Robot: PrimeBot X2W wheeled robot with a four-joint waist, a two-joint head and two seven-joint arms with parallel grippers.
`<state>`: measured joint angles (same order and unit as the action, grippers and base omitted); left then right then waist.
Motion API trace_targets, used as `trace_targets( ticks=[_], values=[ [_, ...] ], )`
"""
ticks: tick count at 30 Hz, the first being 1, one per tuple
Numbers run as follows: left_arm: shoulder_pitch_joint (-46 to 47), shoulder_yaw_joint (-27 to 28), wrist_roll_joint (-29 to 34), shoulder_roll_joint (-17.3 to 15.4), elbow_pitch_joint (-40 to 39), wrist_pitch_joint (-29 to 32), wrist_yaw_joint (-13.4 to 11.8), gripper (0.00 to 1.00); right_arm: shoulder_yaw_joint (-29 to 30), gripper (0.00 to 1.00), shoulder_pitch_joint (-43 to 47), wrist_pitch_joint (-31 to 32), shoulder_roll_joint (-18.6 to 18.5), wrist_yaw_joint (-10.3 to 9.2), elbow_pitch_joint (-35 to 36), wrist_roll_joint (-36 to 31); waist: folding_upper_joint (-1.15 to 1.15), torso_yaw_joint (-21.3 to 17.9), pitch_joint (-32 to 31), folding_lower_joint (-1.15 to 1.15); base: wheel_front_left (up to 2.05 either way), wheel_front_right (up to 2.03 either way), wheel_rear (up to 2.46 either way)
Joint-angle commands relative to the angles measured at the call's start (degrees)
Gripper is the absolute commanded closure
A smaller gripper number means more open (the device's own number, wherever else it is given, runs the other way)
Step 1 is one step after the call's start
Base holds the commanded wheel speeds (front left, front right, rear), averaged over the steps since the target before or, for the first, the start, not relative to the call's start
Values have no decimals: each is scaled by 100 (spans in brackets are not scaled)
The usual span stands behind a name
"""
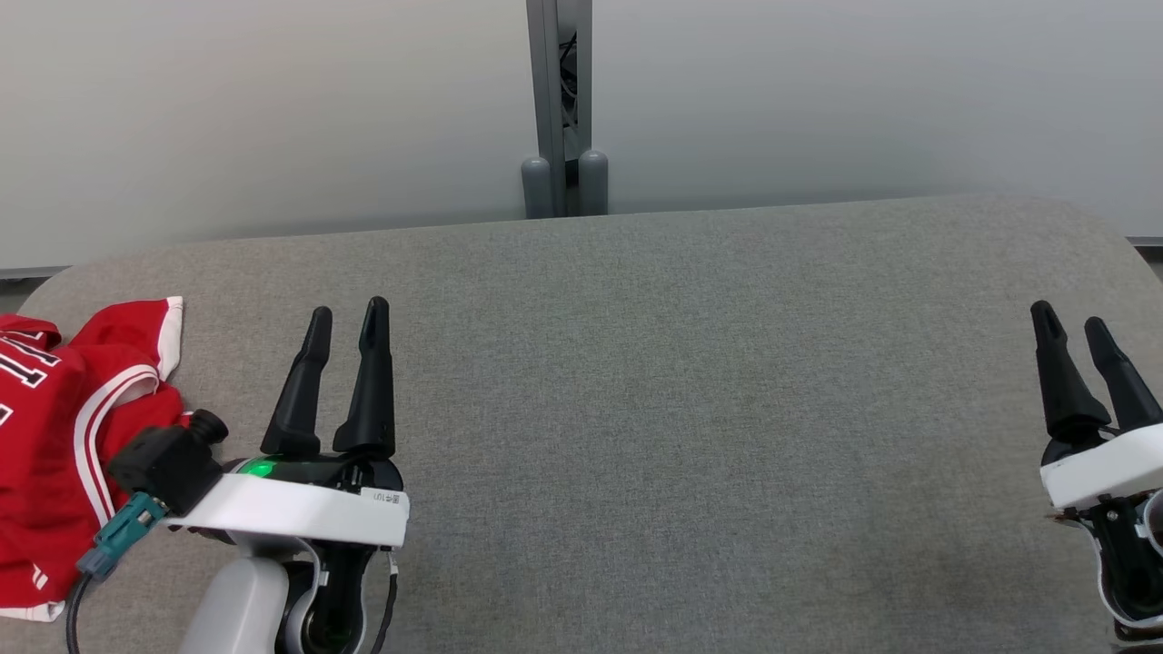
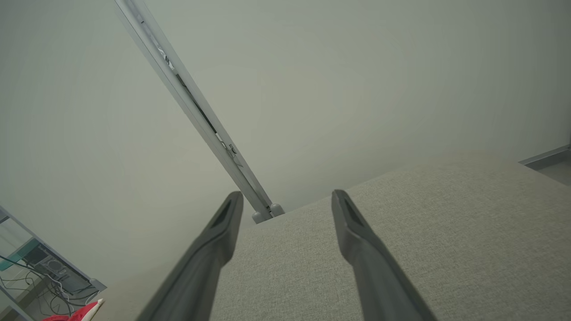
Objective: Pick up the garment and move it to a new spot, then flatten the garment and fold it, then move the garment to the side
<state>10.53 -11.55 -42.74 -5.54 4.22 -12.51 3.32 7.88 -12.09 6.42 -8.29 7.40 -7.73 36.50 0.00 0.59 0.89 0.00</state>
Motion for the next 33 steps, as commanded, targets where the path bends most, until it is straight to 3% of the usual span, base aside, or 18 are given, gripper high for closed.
trace_targets(
  ticks=[1, 13, 33],
  values=[
    [117, 21, 56, -43, -83, -16, -14, 0, -16, 0, -47, -60, -71, 8, 120, -69, 0, -1, 1, 0, 0, 0, 0],
    [-82, 31, 981, -196, -154, 411, -205, 0, -415, 0, 187, -329, -20, 9, 194, -892, 0, -9, -34, 0, 0, 0, 0],
    [-419, 260, 1983, -251, -249, 859, -570, 0, -689, 0, 539, -838, 171, 11, 136, -1977, 0, -33, -51, 0, 0, 0, 0]
  ],
)
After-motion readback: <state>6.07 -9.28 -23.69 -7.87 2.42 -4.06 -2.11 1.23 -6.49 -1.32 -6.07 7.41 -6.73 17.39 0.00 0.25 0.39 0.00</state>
